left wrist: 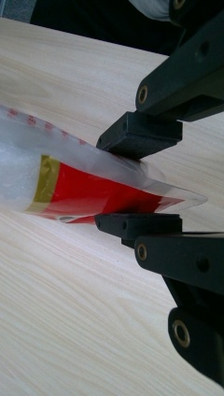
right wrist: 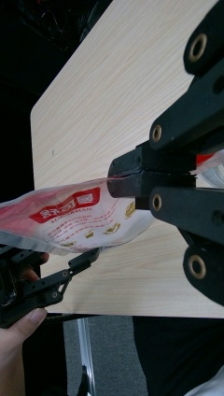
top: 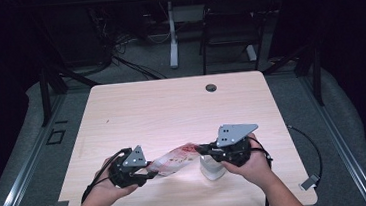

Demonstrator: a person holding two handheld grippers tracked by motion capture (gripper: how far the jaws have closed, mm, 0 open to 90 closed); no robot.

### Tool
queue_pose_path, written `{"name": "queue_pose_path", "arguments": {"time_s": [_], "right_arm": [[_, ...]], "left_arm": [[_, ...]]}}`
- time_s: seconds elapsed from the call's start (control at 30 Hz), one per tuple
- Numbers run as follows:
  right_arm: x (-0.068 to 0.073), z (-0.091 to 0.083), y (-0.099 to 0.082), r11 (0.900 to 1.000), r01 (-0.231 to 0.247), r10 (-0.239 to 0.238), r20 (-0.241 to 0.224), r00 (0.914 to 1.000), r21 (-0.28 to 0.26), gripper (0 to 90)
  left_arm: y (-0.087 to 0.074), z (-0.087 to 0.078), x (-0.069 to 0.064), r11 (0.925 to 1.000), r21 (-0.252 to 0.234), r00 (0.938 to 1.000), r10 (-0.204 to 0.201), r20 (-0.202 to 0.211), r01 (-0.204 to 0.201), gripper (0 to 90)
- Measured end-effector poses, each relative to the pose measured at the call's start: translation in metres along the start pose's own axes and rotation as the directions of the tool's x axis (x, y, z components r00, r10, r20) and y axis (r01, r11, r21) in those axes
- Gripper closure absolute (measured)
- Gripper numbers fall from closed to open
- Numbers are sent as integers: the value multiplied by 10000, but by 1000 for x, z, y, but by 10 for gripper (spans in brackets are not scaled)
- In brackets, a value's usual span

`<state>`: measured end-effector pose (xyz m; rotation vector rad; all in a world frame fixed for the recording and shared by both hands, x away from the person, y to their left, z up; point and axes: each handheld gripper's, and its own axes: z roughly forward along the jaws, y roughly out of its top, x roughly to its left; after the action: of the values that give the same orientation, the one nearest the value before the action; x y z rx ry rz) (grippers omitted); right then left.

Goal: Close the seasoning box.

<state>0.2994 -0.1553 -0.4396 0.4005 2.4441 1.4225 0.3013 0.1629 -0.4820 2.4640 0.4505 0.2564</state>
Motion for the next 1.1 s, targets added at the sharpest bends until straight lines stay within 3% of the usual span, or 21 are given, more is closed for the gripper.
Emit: {"name": "queue_pose_path", "arguments": {"time_s": [0.73,1.1], "right_arm": [[4,2,-10,9999,27,-35,455,9990,167,882],[2,0,-14,9995,-247,234,622,9978,194,843]], "left_arm": [[10,-8,1,9971,691,9993,333,-152,-322,646],[19,-15,1,9938,981,9983,549,-200,-527,651]]}}
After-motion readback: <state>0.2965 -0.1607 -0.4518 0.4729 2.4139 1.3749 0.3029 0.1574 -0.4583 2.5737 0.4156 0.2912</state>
